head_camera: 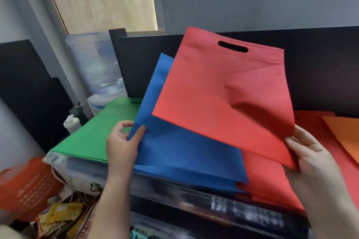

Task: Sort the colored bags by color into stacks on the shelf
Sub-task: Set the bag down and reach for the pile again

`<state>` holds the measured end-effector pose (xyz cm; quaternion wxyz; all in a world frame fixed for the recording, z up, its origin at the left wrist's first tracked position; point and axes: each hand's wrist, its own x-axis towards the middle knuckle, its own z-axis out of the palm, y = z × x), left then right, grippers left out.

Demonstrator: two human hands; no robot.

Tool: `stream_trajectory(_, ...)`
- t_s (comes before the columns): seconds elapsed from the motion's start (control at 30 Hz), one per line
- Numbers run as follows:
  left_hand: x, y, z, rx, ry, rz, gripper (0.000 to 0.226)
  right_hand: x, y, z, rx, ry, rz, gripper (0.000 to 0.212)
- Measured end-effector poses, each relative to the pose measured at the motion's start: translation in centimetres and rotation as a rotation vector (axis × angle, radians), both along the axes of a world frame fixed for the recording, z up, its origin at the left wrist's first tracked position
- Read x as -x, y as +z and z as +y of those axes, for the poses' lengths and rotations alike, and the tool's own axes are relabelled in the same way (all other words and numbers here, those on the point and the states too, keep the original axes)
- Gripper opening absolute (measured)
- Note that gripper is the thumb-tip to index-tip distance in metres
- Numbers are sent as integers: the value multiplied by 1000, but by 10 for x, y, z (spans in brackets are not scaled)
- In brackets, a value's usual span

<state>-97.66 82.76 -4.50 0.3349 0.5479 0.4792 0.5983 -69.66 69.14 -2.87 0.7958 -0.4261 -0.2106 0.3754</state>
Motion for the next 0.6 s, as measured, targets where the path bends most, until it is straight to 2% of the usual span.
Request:
stream_trajectory(0.07, 4, -7, 10, 38, -20, 28, 19, 8, -4, 0, 17, -29, -8, 43)
stream_trajectory(0.17, 7, -13, 21, 34, -31, 158, 19, 20, -8, -1, 22, -65, -24, 36)
stream_trajectory(0.33, 8, -7, 25, -123, 19, 336, 8, 32, -14, -11, 28, -131, -56, 33)
stream_trajectory(0.37, 5, -3, 25, -146, -27, 300, 5, 33, -15, -14, 34, -149, -65, 33)
stream_trajectory(0.43, -5, 6, 21, -140, -182, 129, 16, 33, -16, -20, 52, -187, -79, 33)
stream_trajectory(0.53, -25, 15, 13, 6, -488, -149, 33, 29, -19, -32, 90, -236, -121, 33)
stream_trajectory(0.6, -38, 13, 8, 62, -637, -187, 37, 26, -22, -42, 115, -269, -148, 33)
